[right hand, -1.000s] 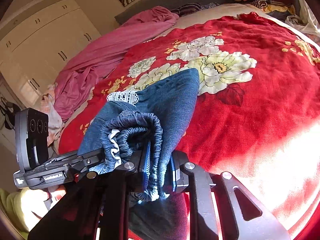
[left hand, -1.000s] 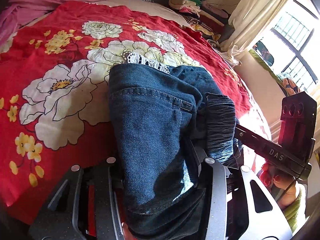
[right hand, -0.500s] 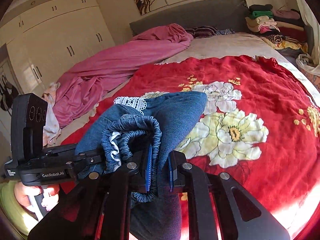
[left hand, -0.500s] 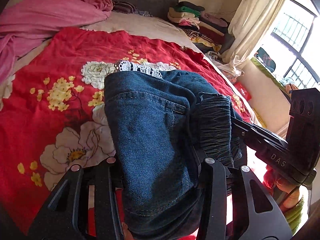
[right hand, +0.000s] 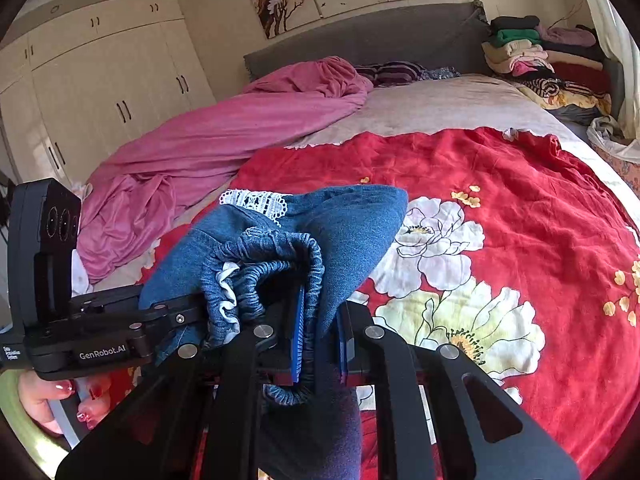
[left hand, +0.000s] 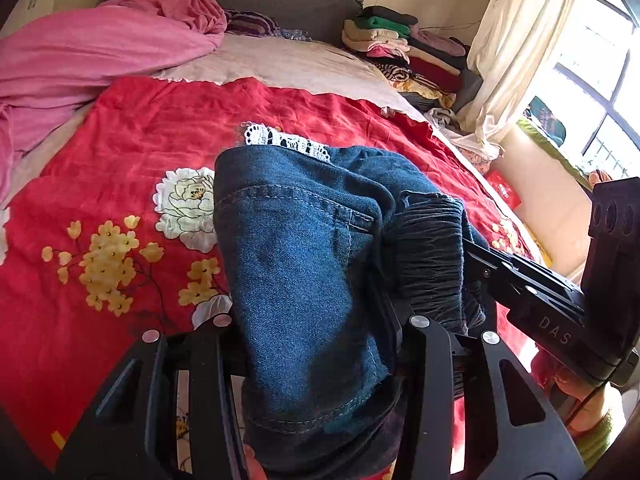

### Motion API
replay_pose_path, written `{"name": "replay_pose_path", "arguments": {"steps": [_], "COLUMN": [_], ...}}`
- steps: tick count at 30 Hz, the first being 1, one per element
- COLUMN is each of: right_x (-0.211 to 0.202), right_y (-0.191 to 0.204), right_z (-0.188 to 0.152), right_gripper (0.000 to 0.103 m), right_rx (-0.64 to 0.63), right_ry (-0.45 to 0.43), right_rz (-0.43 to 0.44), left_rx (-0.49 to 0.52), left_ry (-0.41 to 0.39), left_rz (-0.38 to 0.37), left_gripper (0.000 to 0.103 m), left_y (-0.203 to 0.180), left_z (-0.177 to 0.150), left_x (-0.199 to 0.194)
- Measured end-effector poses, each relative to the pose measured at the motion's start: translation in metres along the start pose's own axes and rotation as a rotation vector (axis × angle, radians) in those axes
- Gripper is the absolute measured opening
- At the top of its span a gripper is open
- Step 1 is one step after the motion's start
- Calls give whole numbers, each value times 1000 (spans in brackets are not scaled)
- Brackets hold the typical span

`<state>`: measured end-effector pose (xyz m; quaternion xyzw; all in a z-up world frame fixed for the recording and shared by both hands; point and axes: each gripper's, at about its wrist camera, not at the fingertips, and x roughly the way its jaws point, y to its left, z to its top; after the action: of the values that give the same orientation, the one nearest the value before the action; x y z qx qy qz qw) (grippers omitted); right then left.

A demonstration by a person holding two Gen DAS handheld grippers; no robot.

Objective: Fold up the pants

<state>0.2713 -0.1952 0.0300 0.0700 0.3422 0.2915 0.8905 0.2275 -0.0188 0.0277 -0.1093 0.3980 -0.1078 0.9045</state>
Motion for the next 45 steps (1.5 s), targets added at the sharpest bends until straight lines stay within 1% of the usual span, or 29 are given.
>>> {"name": "replay_pose_path", "arguments": {"steps": [3,5,6,7,8,9,10,12,13,15,17,19,23,27,30,31,34,42,45], "right_x": [24,38,43,44,44,43,40,37,35,33,29,24,13,1,-8,-10,-16,-30,-35], "right_y": [-17,-26,-28,-30,-32,-34,-36,-37,-36,-36,-35,-34,-33,-29,-28,-27,-25,-17,-13], "right_z": [-11,-23,-29,-34,-38,-41,-43,-45,-45,-46,-46,-46,-45,-41,-39,-38,-34,-27,-25], "right_gripper": [13,15,18,21,23,28,35,42,47,54,57,64,67,76,83,87,93,98,98], "right_rx": [65,97,94,95,100,110,123,129,124,107,98,89,74,74,87,89,90,74,54], "right_ry": [95,159,181,184,178,170,164,162,161,161,156,150,127,95,69,63,50,27,15], "right_rz": [-24,-46,-63,-84,-92,-97,-111,-135,-153,-188,-205,-222,-231,-235,-236,-240,-247,-260,-272], "left_rx": [-31,-43,-47,-54,-63,-68,-69,-79,-85,-85,-84,-91,-80,-62,-38,-30,-19,-25,-30], "left_ry": [59,86,91,96,104,111,111,108,105,99,93,88,77,61,46,40,27,11,1], "left_rz": [-17,-5,2,4,8,16,22,33,37,44,52,58,79,91,97,99,103,106,113], "left_gripper": [36,36,39,41,46,53,56,65,67,71,73,76,83,90,93,93,93,93,93], "left_y": [8,14,17,19,22,24,26,30,32,33,33,33,31,28,22,20,18,14,14], "left_z": [-8,-14,-16,-19,-21,-23,-25,-30,-31,-33,-35,-36,-34,-33,-31,-31,-28,-24,-22], "left_x": [20,31,33,35,38,39,40,42,41,40,37,35,30,20,12,9,3,-9,-14]}}
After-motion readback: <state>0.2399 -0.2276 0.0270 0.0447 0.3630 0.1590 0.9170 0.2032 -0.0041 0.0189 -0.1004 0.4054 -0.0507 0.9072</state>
